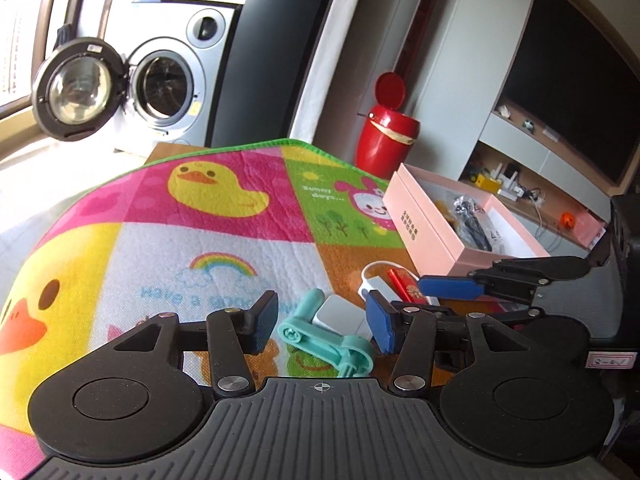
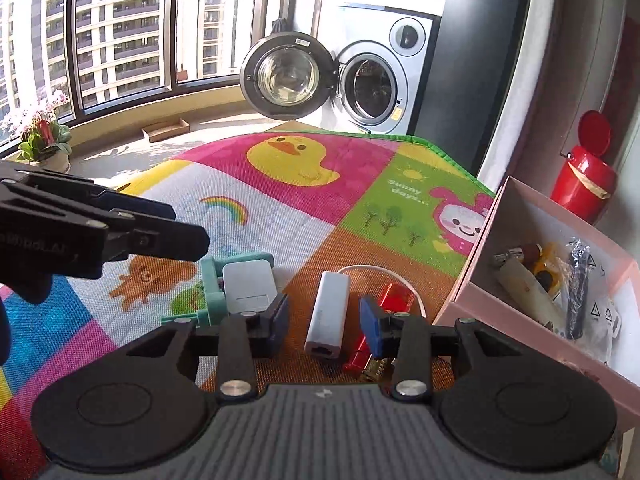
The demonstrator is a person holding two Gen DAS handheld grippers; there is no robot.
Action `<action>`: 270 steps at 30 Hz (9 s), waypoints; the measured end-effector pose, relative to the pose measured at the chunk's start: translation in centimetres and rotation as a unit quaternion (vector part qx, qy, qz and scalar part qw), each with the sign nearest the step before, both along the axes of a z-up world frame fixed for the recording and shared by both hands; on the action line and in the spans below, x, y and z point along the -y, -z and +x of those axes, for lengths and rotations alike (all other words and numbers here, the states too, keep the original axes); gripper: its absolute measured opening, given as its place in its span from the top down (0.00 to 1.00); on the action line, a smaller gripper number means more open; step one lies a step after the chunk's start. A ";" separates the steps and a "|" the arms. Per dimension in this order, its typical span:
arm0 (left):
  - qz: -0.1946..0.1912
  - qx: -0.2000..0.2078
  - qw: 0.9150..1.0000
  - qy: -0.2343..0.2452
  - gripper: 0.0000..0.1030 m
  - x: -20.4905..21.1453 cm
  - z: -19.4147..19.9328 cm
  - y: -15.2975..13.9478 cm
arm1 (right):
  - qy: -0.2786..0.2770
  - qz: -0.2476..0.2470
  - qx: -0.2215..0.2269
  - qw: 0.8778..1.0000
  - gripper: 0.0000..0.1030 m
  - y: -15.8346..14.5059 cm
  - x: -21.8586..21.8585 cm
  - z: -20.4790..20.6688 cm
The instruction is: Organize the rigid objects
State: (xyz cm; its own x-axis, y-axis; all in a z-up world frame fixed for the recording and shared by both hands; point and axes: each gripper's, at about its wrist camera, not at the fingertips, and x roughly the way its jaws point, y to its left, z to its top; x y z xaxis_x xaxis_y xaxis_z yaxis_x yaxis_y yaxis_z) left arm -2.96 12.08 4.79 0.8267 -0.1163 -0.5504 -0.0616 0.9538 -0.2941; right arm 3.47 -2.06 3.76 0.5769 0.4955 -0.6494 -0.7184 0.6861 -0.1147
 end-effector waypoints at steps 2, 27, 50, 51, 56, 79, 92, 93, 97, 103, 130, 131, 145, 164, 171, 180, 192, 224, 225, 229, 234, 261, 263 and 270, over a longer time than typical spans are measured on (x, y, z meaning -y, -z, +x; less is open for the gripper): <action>-0.009 -0.002 1.000 0.001 0.48 -0.3 -0.2 0.5 | 0.009 -0.010 0.000 1.000 0.65 0.6 -0.5 0.8; 0.017 -0.020 0.996 0.081 0.49 5.3 0.2 1.1 | 0.073 0.003 -0.089 0.993 0.80 1.4 13.2 -4.6; 0.031 -0.072 0.995 0.061 0.54 5.9 2.4 2.6 | 0.023 0.091 -0.112 0.989 0.12 2.6 11.7 -5.2; 0.030 -0.072 0.995 0.056 0.54 5.6 2.4 2.5 | 0.000 0.102 -0.125 0.987 0.13 2.4 11.5 -5.4; 0.020 -0.067 0.995 0.066 0.54 5.4 1.9 2.1 | 0.000 0.083 -0.059 0.995 0.15 0.9 11.7 -6.1; 0.096 -0.079 0.982 0.145 0.55 11.9 1.8 2.6 | 0.089 0.066 -0.072 0.991 0.82 1.9 15.1 -4.1; 0.108 -0.086 0.983 0.123 0.70 8.8 0.4 2.9 | 0.040 0.083 -0.057 0.994 0.79 -0.4 13.3 -5.3; 0.111 -0.086 0.982 0.126 0.70 9.0 0.2 2.9 | 0.059 0.081 -0.047 0.994 0.78 -0.4 13.3 -4.8; 0.096 -0.089 0.983 0.130 0.70 8.4 -0.4 2.7 | 0.099 0.057 -0.021 0.993 0.59 0.4 12.9 -2.9; 0.094 -0.117 0.980 0.127 0.69 7.7 -1.8 2.4 | 0.089 0.034 -0.042 0.995 0.55 2.6 11.2 -1.6; 0.090 -0.075 0.986 0.122 0.75 9.3 -0.8 3.4 | 0.113 0.046 -0.045 0.992 0.56 2.8 12.5 -1.8; 0.089 -0.073 0.986 0.121 0.75 9.2 -0.8 3.4 | 0.110 0.045 -0.046 0.992 0.57 2.8 12.4 -1.8; 0.082 -0.009 0.983 0.165 0.76 10.4 -2.8 1.6 | 0.089 0.067 -0.062 0.992 0.97 -1.4 15.0 -4.8; 0.066 0.036 0.992 0.104 0.76 7.0 -3.6 -1.9 | 0.103 0.035 -0.011 0.994 0.62 -2.4 17.0 -6.5; 0.054 0.014 0.991 0.123 0.76 7.1 -3.5 -1.0 | 0.076 0.037 -0.043 0.996 0.52 -0.9 15.9 -6.5; 0.073 -0.003 0.986 0.152 0.76 8.9 -3.6 -0.3 | 0.068 0.017 -0.048 0.996 0.64 1.3 12.2 -5.1; 0.088 -0.017 0.979 0.181 0.76 11.3 -3.5 0.4 | 0.085 0.023 -0.058 0.994 0.95 0.3 15.7 -5.9; 0.049 0.153 0.970 0.181 0.75 11.5 9.4 -11.3 | 0.119 0.140 0.089 0.979 0.78 -11.8 18.3 0.9; 0.040 0.145 0.972 0.182 0.74 11.8 11.1 -11.5 | 0.123 0.140 0.088 0.979 0.78 -12.0 18.3 2.0; 0.027 0.062 0.985 0.160 0.74 12.1 16.3 -9.0 | 0.171 0.120 0.083 0.974 0.59 -10.9 18.0 4.9; 0.004 0.020 0.990 0.142 0.74 7.3 14.5 -5.6 | 0.172 0.087 0.056 0.980 0.48 -6.2 18.7 3.5; -0.057 -0.046 0.996 -0.047 0.74 -5.6 -0.8 1.6 | -0.057 0.021 -0.086 0.994 0.69 1.1 -2.1 -0.5; -0.054 -0.048 0.996 -0.051 0.74 -5.0 -0.2 1.9 | -0.059 0.021 -0.083 0.995 0.69 1.0 -1.3 -1.3; -0.072 -0.041 0.993 -0.084 0.74 -4.2 1.8 1.8 | -0.003 -0.004 -0.037 0.999 0.69 1.1 4.9 -4.2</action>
State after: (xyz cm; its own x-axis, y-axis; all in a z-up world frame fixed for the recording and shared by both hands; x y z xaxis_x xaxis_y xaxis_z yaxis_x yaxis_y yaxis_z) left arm -1.16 16.31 2.99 0.7943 -0.0631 -0.6043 -0.2459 0.8761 -0.4147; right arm -0.74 -6.95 2.62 0.5245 0.4935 -0.6938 -0.7290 0.6813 -0.0664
